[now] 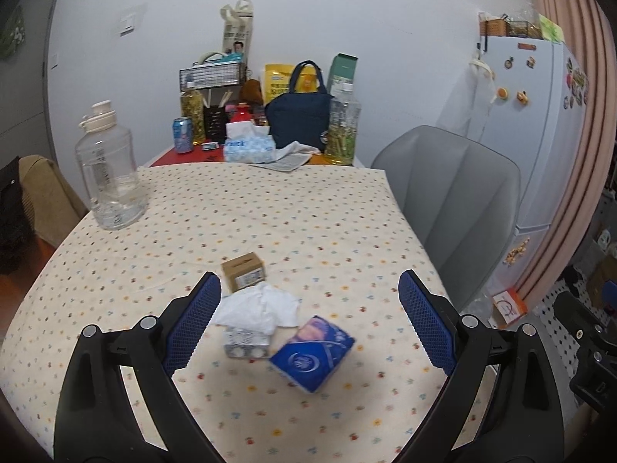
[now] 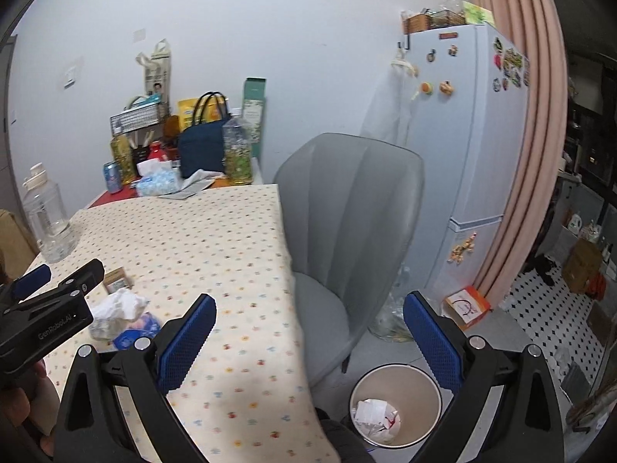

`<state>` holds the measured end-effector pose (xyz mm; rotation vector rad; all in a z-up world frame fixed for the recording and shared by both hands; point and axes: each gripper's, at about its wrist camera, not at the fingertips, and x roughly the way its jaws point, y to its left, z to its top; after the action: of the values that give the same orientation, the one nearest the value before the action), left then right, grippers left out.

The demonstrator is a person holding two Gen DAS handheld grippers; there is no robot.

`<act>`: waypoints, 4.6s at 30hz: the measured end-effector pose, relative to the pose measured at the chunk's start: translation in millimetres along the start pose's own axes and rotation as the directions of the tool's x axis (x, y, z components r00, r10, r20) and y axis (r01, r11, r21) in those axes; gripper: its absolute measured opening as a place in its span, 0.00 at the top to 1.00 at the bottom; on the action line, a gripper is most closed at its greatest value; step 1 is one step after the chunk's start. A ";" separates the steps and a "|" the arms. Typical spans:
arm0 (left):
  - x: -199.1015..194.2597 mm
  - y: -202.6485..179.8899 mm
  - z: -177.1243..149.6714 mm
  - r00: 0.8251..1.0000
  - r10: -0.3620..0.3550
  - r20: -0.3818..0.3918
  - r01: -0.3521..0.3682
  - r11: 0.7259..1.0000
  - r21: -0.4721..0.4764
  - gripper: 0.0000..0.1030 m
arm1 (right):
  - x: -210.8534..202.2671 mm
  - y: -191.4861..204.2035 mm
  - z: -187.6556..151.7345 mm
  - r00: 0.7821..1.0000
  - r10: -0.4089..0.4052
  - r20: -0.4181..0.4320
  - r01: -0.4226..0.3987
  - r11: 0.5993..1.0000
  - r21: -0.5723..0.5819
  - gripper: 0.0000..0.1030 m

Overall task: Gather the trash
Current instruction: 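Lower the left tool onto the pill blister pack and close on it, then lift the blister pack with the left tool while the right tool closes on the blue tissue pack, then carry the blister pack and blue tissue pack in both tools over the bin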

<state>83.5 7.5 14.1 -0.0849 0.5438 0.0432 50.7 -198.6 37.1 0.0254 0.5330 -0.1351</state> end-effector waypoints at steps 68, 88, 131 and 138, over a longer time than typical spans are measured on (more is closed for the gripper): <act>61.5 112.0 -62.2 0.967 0.016 -0.254 -0.051 0.990 -0.131 0.66 | 64.8 131.7 -47.7 0.947 0.203 -0.251 -0.245 0.957 -0.153 0.09; 72.1 132.4 -62.1 0.963 0.094 -0.253 -0.130 0.983 -0.129 0.66 | 110.6 170.4 -75.4 0.885 0.236 -0.400 -0.317 0.937 -0.149 0.29; 27.7 31.8 -32.8 0.987 0.018 -0.162 -0.016 1.000 0.012 0.65 | 47.5 46.4 -39.1 0.916 0.276 -0.293 -0.291 0.957 -0.009 0.79; 26.3 -9.2 -23.0 0.988 -0.030 -0.148 0.039 0.998 0.058 0.65 | 39.7 6.2 -28.4 0.939 0.235 -0.251 -0.237 0.971 0.023 0.79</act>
<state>94.7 -3.3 -18.5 -0.0379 0.6908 -0.0139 71.0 -195.6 -7.6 0.1004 0.7806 0.1068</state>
